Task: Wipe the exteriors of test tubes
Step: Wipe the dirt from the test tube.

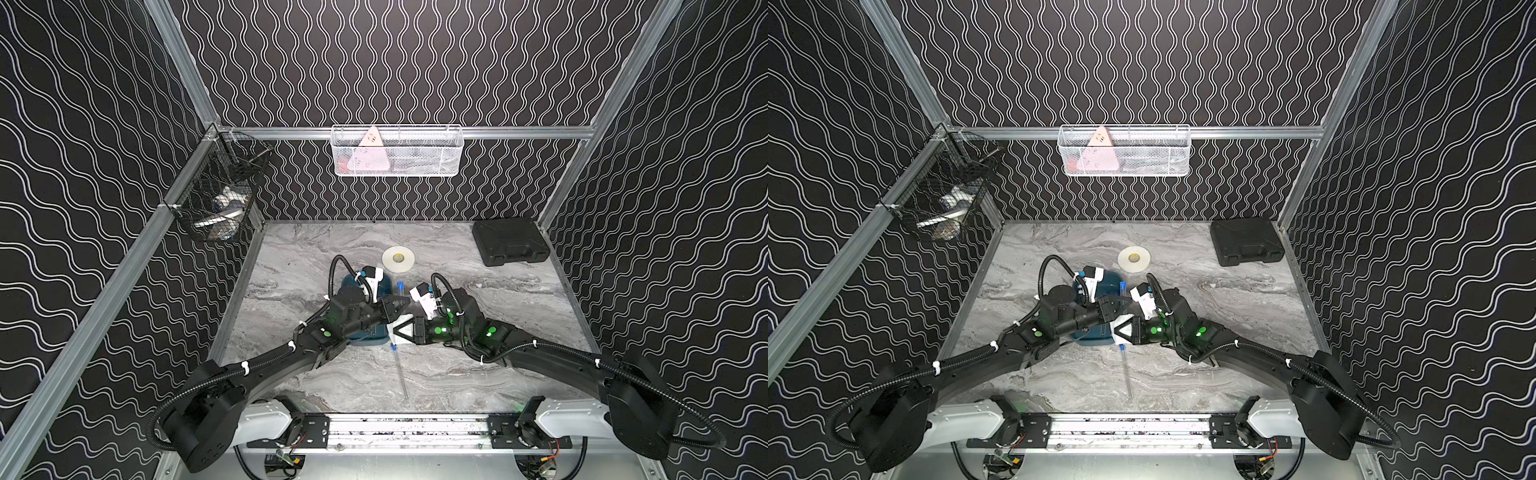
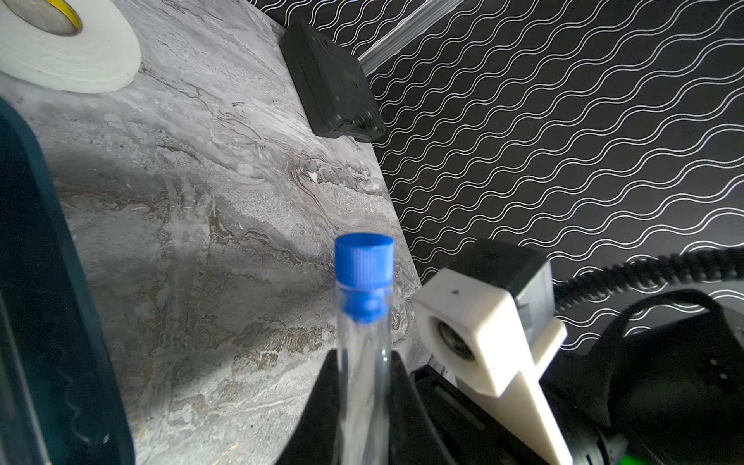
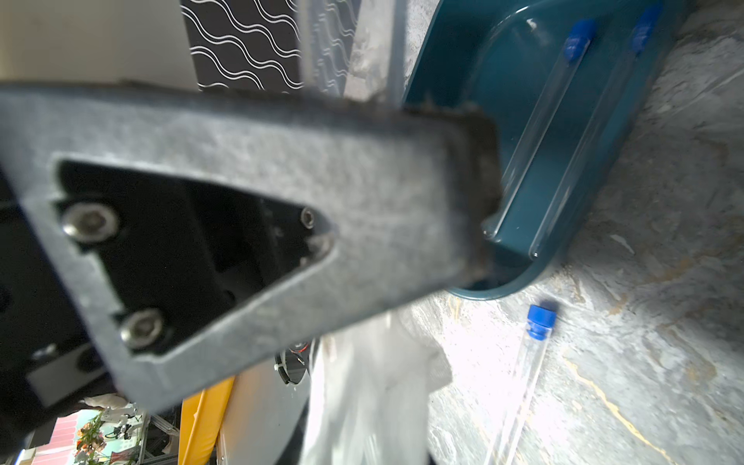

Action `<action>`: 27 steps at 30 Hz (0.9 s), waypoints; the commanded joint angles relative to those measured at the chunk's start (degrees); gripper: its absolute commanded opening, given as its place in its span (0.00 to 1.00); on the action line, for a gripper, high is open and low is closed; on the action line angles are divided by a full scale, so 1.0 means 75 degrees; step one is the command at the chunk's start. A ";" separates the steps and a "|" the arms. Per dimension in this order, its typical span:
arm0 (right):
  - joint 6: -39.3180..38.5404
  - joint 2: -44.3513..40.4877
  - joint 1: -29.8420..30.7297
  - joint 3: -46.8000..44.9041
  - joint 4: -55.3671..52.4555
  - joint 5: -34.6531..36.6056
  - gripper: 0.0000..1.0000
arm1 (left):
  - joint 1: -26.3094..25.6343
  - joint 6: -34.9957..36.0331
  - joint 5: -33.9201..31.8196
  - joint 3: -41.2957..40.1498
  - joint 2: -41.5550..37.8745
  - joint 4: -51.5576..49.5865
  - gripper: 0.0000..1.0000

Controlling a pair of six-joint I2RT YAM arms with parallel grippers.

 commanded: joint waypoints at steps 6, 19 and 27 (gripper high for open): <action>-0.0309 0.0280 -0.0499 0.0732 -0.0337 -0.0112 0.17 | 0.0045 -0.0223 0.0046 -0.0012 -0.0071 0.0724 0.15; 0.0328 -0.0114 -0.0125 -0.0319 0.0303 -0.0228 0.16 | 0.0102 -0.0160 0.0049 0.0138 -0.0042 0.0579 0.16; 0.0495 -0.0184 -0.0015 -0.0579 0.0536 -0.0093 0.12 | 0.0116 -0.0268 0.0109 0.0088 0.0054 0.0717 0.21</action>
